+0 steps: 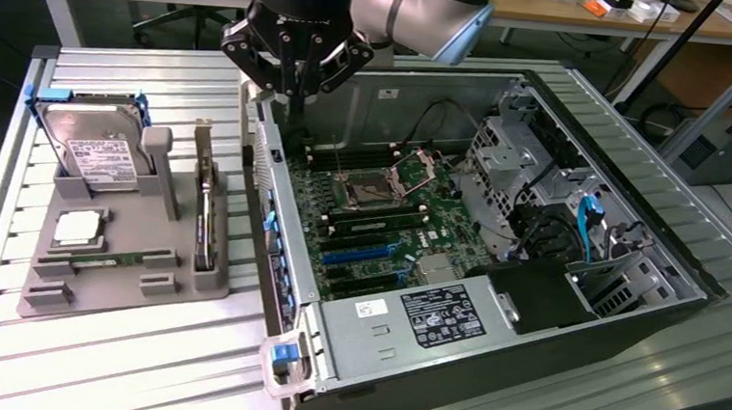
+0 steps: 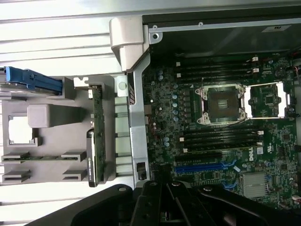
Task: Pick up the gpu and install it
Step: 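Reach for the gpu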
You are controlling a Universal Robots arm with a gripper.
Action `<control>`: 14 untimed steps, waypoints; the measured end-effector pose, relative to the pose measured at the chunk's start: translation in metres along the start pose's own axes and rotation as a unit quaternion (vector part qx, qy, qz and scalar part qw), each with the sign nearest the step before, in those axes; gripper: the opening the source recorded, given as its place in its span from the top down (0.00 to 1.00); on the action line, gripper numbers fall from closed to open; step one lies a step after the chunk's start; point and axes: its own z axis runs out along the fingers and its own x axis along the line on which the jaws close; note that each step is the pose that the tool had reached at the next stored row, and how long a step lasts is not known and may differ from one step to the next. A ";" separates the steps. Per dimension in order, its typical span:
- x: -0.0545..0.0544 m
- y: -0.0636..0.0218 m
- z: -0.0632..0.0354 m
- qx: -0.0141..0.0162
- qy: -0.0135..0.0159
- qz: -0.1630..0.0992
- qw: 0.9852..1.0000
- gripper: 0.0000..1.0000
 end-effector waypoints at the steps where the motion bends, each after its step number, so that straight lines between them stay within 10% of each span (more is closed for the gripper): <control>1: 0.000 0.0000 0.0000 0.000 0.000 0.000 1.000 0.89; 14: 0.007 -0.0005 0.0001 0.000 0.000 0.000 1.000 0.89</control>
